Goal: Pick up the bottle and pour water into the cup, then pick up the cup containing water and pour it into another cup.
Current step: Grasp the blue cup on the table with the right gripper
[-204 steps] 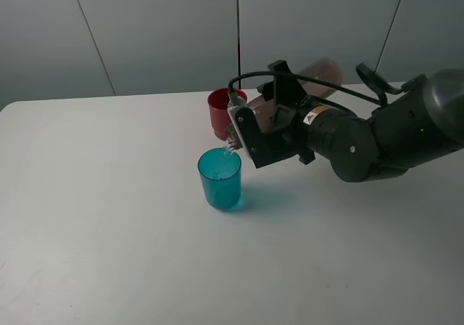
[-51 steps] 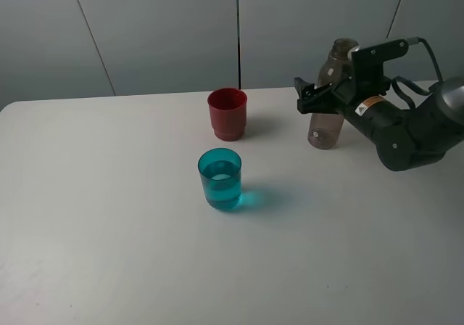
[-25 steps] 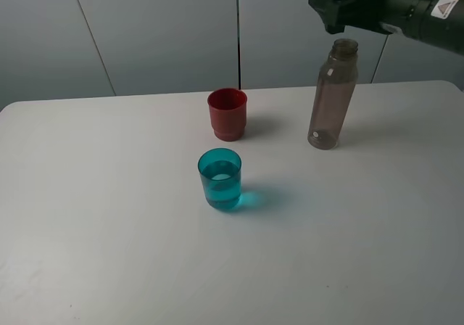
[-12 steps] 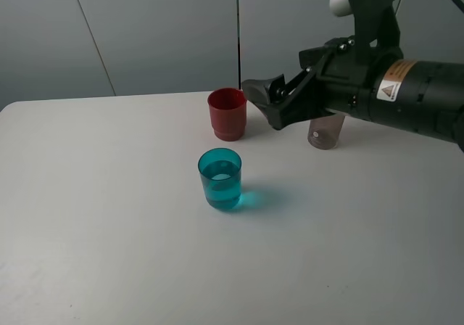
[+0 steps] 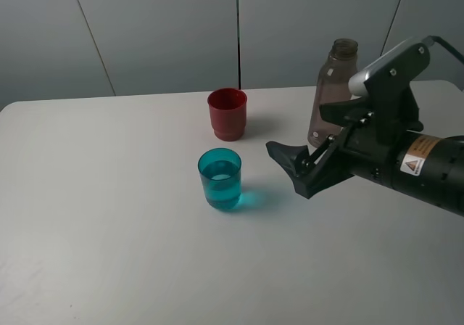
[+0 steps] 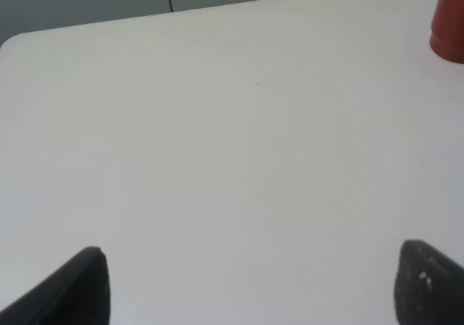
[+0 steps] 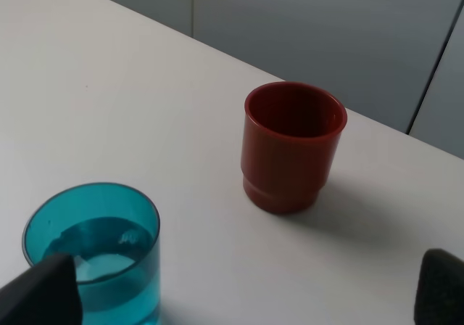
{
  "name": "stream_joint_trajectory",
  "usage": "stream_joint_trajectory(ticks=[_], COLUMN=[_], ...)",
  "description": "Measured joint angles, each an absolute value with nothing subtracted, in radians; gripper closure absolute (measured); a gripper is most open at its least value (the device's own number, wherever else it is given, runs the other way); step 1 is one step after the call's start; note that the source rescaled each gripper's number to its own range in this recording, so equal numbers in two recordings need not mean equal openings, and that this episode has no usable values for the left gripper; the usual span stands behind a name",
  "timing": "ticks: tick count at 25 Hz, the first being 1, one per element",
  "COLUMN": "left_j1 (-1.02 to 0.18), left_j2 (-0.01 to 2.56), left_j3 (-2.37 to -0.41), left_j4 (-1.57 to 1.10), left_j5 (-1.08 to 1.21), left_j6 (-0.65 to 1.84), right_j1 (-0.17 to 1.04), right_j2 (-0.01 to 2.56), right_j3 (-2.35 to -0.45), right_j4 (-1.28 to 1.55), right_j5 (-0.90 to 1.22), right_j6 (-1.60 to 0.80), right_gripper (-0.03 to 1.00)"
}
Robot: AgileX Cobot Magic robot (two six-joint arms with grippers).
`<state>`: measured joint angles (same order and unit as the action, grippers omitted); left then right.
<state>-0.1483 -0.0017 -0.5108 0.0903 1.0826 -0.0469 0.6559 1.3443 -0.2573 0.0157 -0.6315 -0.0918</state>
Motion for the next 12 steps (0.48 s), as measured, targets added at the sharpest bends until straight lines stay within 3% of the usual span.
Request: stream_joint_trajectory(ticks=[12], left_j1=[-0.148], left_j2=[-0.002], left_j3=[-0.511], left_j4=[0.090], left_j5=[1.083], left_j6=[-0.047], right_j1=[0.656], right_j2=[1.632], right_j3=[-0.155], right_j4=[-0.085], right_j5=[-0.981], right_j6=[-0.092], right_gripper=[-0.03])
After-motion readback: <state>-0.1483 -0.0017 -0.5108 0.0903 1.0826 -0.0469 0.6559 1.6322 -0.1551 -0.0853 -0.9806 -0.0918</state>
